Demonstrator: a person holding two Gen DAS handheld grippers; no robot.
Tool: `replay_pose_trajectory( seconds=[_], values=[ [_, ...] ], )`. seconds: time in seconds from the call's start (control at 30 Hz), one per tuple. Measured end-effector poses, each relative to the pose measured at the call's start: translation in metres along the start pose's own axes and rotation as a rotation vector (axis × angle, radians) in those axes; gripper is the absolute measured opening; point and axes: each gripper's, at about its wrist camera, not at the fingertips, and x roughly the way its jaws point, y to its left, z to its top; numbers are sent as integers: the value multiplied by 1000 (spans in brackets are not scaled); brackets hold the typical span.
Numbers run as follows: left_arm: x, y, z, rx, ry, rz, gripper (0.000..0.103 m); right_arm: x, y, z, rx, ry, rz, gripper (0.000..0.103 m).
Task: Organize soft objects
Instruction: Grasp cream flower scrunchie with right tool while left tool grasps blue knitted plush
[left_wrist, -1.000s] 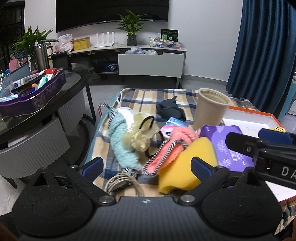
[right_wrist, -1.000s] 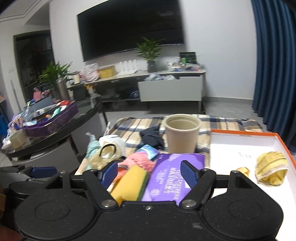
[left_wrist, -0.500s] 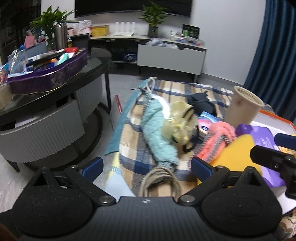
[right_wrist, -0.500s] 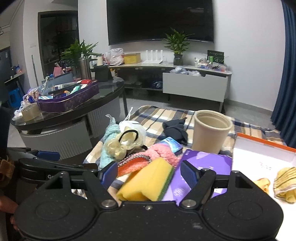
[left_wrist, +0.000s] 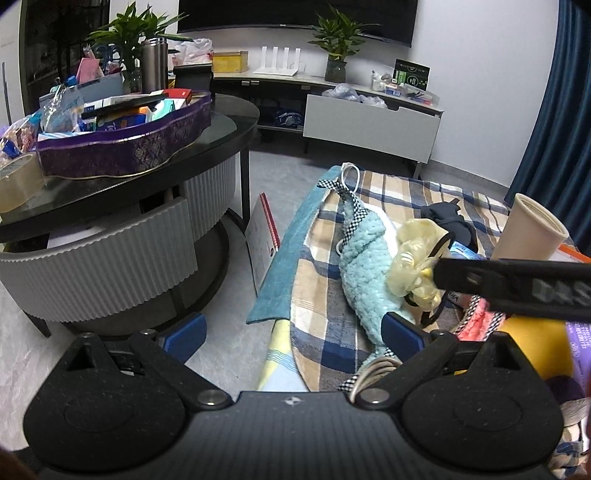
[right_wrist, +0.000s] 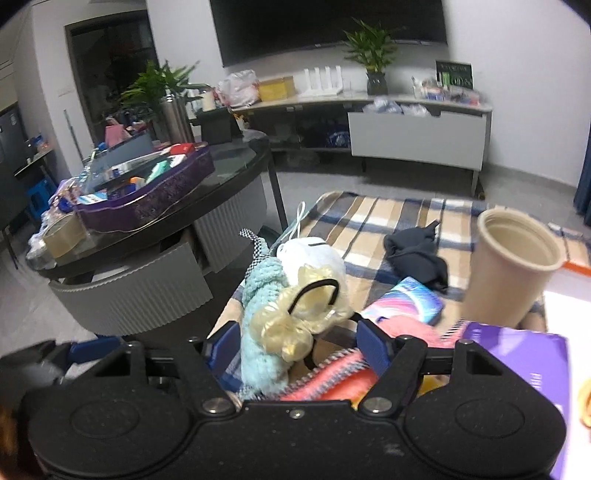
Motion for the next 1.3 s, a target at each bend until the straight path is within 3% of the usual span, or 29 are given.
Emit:
replay_pose_trajectory(
  seconds=[0.13,0.2,0.37,0.57,0.73,0.97,1.07,1.17,1.2,1.3],
  values=[
    [5,2,0,14,-4,-2,103,27,4,6,49,24,-36,81],
    [7,3,0,12,-5,-6,103,41,6,9,56,49,-65,72],
    [10,7,3,3,-6,-26,103,64,2,13,134,107,-34,19],
    [18,6,11,-33,2,-63,103,39,-7,16,153,27,19,14],
    [37,-4,25,-61,17,-96,103,-1,-18,20,122,-90,-38,14],
    [75,-25,25,-15,85,-85,99,-29,-27,15,105,-140,-44,14],
    [86,-27,24,-13,97,-99,84,-33,-25,13,93,-147,-30,14],
    [87,-27,22,-18,96,-127,60,-35,-24,10,83,-152,-25,13],
    [84,-27,23,-19,94,-144,46,-36,-25,9,85,-151,-22,13],
    [69,-26,26,-33,74,-169,44,-41,-29,8,86,-160,-20,13]
  ],
)
